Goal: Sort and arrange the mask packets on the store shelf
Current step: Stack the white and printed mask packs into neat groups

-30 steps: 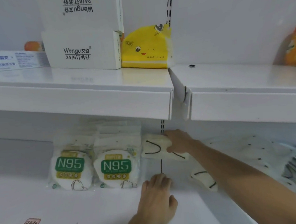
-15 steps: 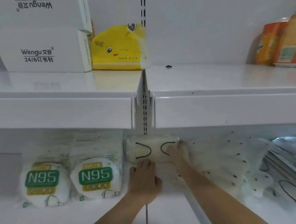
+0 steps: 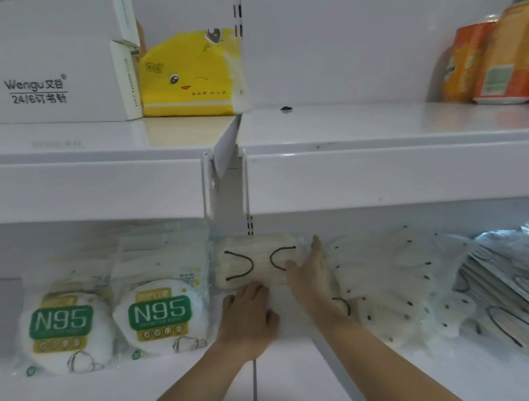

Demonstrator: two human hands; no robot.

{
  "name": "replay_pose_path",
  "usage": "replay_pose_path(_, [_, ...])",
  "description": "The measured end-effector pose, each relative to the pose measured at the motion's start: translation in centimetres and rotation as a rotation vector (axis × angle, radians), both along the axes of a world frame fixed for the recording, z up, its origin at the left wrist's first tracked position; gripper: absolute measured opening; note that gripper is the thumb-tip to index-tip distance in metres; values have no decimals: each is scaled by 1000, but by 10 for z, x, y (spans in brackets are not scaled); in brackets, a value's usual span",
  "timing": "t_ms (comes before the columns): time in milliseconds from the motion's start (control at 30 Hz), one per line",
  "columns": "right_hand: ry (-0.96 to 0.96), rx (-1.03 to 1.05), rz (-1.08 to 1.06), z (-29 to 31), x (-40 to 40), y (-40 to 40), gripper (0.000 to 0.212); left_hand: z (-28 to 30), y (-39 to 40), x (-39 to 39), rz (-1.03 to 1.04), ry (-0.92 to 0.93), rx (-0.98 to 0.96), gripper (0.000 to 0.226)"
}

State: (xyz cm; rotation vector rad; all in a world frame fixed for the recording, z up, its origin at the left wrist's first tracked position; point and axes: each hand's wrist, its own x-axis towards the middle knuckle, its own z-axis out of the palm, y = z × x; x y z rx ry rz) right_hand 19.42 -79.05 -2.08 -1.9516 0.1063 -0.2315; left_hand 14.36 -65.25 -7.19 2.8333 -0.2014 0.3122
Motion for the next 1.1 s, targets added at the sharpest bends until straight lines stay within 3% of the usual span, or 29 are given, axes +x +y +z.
replay_pose_path(100, [-295,-103,182,14,-48,-39,60,-3,0,2,-13,-8,-27,39])
replay_pose_path(167, [-404,-190,166,16,-77,-74,55,-6,0,1,-30,-21,-60,43])
replay_pose_path(267, [-485,-39,-234,18,-102,-132,45,-2,-14,1,-118,-89,-184,43])
replay_pose_path(367, [-359,226,-604,24,-105,-177,42,18,-65,-2,-176,-102,-463,40])
replay_pose_path(500, [1,342,-363,26,-68,-205,87,29,-140,-8,-249,133,-713,49])
replay_pose_path(633, [200,6,-194,27,-30,-197,105,21,-173,-17,-234,216,-806,48])
replay_pose_path(733, [234,-98,-128,33,-15,-191,86,18,-177,-20,-132,206,-875,50])
replay_pose_path(800, [260,-87,-36,40,-12,-187,43,16,-175,-19,-88,176,-900,51])
replay_pose_path(867, [245,-97,-6,43,-14,-185,25,15,-173,-18,-65,179,-967,48])
replay_pose_path(1100, [-94,-196,-43,46,-27,-189,25,17,-168,-35,106,-147,-1181,36])
